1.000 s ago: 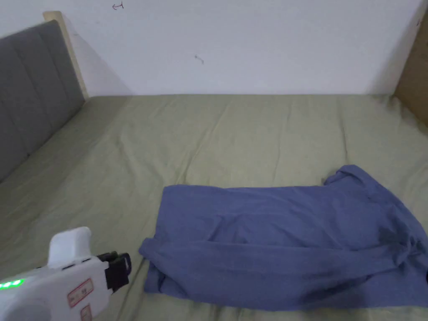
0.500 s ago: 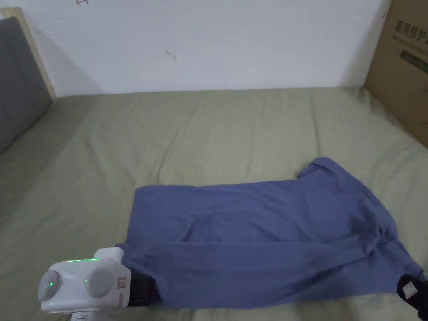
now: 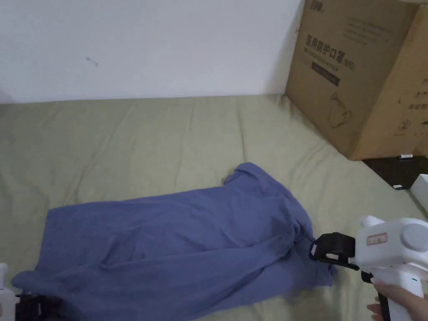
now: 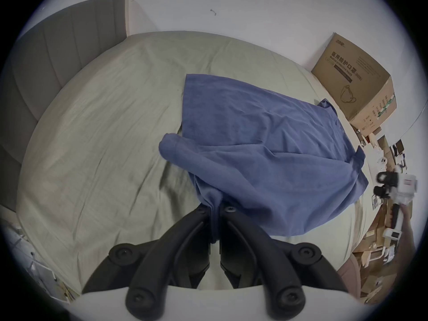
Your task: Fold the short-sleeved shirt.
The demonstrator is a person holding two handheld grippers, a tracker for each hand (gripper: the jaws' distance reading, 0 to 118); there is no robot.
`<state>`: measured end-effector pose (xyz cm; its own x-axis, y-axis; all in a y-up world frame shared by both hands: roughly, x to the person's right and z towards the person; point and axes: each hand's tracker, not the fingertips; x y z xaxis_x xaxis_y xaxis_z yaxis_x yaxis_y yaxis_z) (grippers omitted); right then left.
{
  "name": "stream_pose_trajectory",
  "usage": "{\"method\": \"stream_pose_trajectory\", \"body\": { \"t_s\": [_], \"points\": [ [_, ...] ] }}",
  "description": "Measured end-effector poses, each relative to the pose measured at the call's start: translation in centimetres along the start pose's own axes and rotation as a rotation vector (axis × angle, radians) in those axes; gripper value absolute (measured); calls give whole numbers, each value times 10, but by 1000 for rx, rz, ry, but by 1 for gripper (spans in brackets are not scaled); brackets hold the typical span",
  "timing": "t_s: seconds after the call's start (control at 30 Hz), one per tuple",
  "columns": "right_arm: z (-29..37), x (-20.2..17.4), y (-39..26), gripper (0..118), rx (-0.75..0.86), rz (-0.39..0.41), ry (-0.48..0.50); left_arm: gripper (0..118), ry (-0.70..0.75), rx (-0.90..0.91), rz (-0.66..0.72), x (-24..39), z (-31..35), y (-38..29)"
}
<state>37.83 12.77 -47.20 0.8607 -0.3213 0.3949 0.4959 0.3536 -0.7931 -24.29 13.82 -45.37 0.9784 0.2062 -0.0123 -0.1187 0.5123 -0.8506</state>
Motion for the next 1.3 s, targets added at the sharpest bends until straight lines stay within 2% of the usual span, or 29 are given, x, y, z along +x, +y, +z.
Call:
{"method": "stream_pose_trajectory", "body": {
  "t_s": [0.07,0.13,0.17,0.23,0.3,0.33,0.37,0.4,0.43,0.47,0.53,0.57,0.67,0.77,0.83,0.93,1.03,1.17,1.2,1.23,1.27,1.3],
  "points": [
    [-23,2,5,115,-70,51,-31,6,-3,-12,19,-5,0,0],
    [-37,-1,7,103,-114,81,-31,6,-1,-22,25,-7,-2,-4],
    [-41,-4,5,83,-139,90,-20,6,-2,-30,25,-10,-5,-3],
    [-41,-17,-2,59,-189,125,10,6,1,-43,16,-7,-9,-5],
    [-36,-31,-11,10,-138,243,-112,5,6,-50,1,-6,-13,-5],
    [-36,-36,-13,7,-125,291,-121,5,8,-53,-11,-5,-14,-5],
    [-35,-37,-14,7,-123,301,-98,5,11,-52,-21,-4,-13,-6],
    [-33,-36,-13,7,-129,277,-7,5,9,-49,-31,-3,-12,-5],
    [-28,-39,-14,7,-125,270,-39,5,18,-32,-39,-5,-10,-3],
    [-24,-42,-14,7,-110,301,-65,5,18,-19,-39,-6,-6,0],
    [-6,-49,-12,7,-53,380,-58,5,-18,35,-6,-9,11,10],
    [5,-51,-11,7,-23,390,-48,5,-31,61,1,-11,19,15],
    [50,-53,-8,7,52,269,44,5,-32,137,-19,-12,54,29],
    [98,-45,-22,7,57,162,159,5,-62,169,8,-25,89,33],
    [117,-33,-38,7,48,136,203,5,-93,144,36,-39,106,25],
    [126,-7,-72,7,-30,50,232,5,-148,28,88,-59,115,-7],
    [101,22,-105,7,-99,21,215,5,-159,-109,134,-75,97,-53],
    [55,37,-139,10,-188,31,84,8,-139,-239,114,-82,52,-99],
    [50,36,-143,20,-192,42,61,18,-111,-237,86,-81,48,-103],
    [48,35,-146,41,-177,28,81,45,-118,-220,96,-80,47,-104],
    [50,35,-144,80,-164,10,79,91,-122,-209,107,-80,49,-103],
    [53,32,-143,96,-152,9,55,108,-110,-204,117,-79,52,-100]
  ]
}}
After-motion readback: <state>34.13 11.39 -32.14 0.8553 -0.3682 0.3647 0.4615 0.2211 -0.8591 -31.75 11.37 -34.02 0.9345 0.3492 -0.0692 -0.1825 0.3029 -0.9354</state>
